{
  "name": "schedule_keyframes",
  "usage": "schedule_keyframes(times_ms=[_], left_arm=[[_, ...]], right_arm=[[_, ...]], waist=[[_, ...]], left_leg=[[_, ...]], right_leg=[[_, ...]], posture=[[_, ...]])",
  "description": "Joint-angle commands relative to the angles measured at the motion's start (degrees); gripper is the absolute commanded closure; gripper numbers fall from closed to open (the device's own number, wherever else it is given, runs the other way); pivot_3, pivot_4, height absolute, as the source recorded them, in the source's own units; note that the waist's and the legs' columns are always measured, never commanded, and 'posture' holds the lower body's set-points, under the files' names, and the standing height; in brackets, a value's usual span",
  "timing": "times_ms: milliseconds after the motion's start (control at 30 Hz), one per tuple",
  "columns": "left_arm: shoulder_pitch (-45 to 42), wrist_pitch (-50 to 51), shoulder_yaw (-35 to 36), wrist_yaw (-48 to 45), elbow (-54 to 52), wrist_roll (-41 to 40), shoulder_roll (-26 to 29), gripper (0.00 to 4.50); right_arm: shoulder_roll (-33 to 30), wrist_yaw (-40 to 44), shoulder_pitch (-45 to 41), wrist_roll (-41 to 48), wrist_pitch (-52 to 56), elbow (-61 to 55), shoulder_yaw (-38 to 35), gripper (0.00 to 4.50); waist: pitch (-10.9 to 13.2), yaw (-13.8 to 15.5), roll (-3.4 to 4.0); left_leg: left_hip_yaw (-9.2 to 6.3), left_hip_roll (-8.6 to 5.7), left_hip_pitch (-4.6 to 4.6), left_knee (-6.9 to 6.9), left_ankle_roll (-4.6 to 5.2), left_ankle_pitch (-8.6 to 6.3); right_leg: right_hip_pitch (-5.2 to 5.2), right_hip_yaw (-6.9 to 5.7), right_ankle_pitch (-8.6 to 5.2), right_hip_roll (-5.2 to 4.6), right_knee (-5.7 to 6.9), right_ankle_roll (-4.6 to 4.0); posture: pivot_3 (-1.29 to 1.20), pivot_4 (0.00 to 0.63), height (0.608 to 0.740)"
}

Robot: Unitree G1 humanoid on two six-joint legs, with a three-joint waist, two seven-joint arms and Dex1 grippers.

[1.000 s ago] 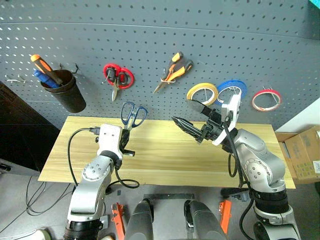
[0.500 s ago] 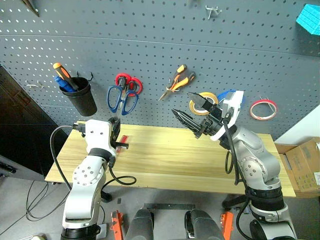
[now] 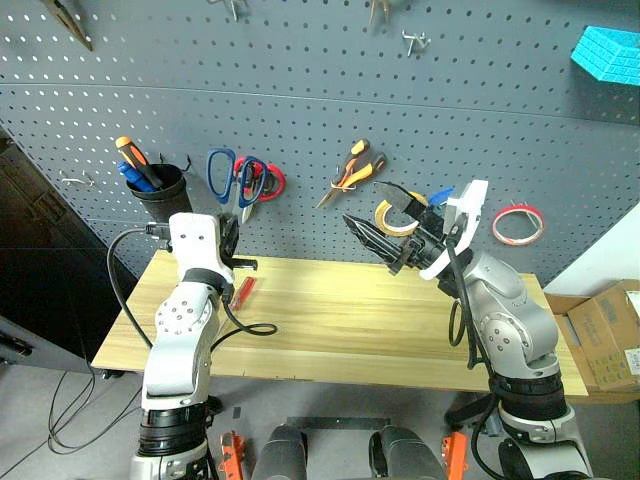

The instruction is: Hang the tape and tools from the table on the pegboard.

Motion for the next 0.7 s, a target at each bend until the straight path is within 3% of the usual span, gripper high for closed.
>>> schedule_keyframes(times_ms=[33, 633, 700], left_arm=[[-1.71, 0.39, 0.59, -1.81, 0.41, -2.25, 0.04, 4.12], [-6.67, 4.10, 1.25, -4.17, 10.07, -6.37, 1.33, 4.12], [-7.31, 3.49, 1.51, -4.42, 10.71, -6.51, 1.34, 3.39]], right_arm=[[-0.13, -0.80, -0.85, 0.14, -1.00, -1.80, -0.57, 0.00], [-1.83, -2.66, 0.01, 0.74, 0.09, -3.16, -0.78, 0.00], [-2.03, -2.67, 0.15, 0.86, 0.16, -3.34, -0.78, 0.00]], waist=[[-0.02, 0.00, 0.00], [-0.03, -0.14, 0.01], [-0.03, -0.15, 0.01]], left_leg=[[0.00, 0.00, 0.00, 0.00, 0.00, 0.00], [-0.01, 0.01, 0.01, 0.08, 0.01, 0.00], [-0.01, 0.01, 0.01, 0.08, 0.01, 0.00]], right_leg=[[0.00, -0.01, 0.00, 0.00, 0.00, 0.00], [0.03, 0.02, 0.03, 0.03, 0.08, 0.01], [0.02, 0.02, 0.03, 0.04, 0.08, 0.00]], posture=[[0.10, 0.053, 0.740], [0.08, 0.061, 0.740], [0.08, 0.062, 0.740]])
